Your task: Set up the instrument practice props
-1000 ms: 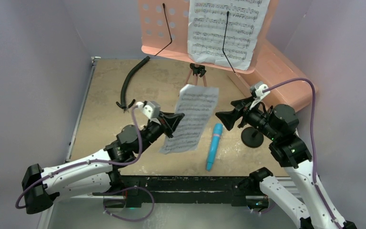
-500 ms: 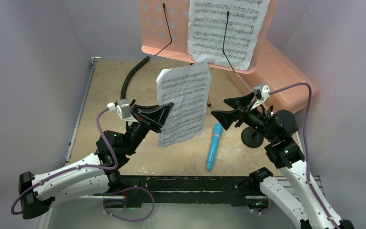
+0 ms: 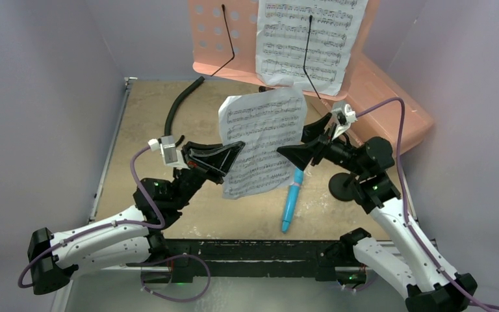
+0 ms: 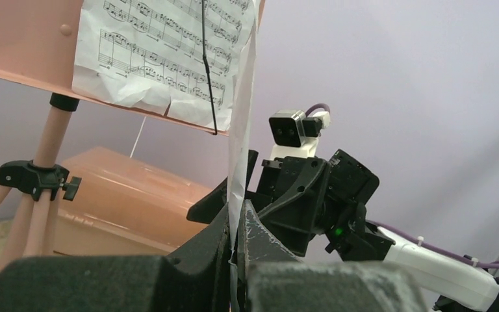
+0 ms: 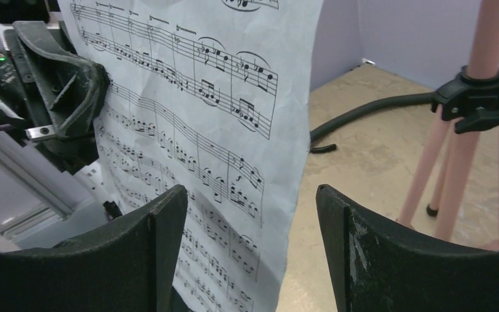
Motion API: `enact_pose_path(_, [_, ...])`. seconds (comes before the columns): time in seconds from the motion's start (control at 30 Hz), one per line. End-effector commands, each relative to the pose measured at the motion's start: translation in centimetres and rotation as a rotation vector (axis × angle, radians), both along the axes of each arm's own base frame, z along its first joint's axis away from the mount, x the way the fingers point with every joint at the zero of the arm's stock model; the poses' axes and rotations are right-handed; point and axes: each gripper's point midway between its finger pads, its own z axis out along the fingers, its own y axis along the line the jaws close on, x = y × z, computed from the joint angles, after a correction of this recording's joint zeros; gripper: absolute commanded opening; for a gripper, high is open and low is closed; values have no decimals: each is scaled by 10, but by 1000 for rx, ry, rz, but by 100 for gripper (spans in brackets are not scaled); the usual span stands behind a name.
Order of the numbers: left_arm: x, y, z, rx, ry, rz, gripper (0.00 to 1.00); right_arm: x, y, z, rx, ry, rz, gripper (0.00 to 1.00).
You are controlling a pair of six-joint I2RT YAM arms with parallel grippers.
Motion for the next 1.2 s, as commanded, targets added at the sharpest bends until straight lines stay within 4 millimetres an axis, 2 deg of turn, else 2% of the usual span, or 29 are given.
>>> enact_pose_path(0.0, [-13,10,33,-106,-56,-37,0,-22,5,30,47,-124,109,69])
enact_pose_path(0.27, [-15,3,34,-98,-65,-61,0,-38,7,46,106,-183,181,37])
enact_pose_path(0.47, [-12,4,32,-109,-59,-51,0,-43,8,52,112,-198,216,33])
enact_pose_path(0.53, [-11,5,32,-113,-57,-44,0,-44,9,52,105,-202,224,25])
enact_pose_path(0.63, [-10,6,32,-115,-53,-37,0,-43,9,53,93,-203,225,4])
enact_pose_path(0.67, [-9,6,30,-114,-47,-33,0,-43,10,52,89,-201,224,0])
enact_pose_path(0.77, [-3,6,27,-97,-24,-7,0,-40,9,56,84,-202,205,0])
enact_pose_path(0.8, [-1,6,25,-83,-17,3,3,-38,8,57,83,-196,192,0])
enact_pose_path(0.83, [1,5,23,-68,-7,15,14,-36,8,58,79,-186,179,0])
enact_pose_path(0.87, [5,5,20,-55,17,25,28,-34,7,60,73,-180,169,0])
enact_pose_path(0.9, [10,5,17,-45,50,43,49,-33,7,62,67,-179,160,0])
enact_pose_path(0.93, [15,6,13,-30,89,64,64,-31,7,63,58,-181,154,0])
enact_pose_path(1.0, [25,7,7,6,152,104,83,-30,6,64,42,-188,143,0])
enact_pose_path(1.07, [29,9,0,60,175,140,89,-28,5,65,37,-174,128,0])
enact_pose_path(1.17, [37,14,-17,130,231,196,93,-26,4,62,29,-141,110,0])
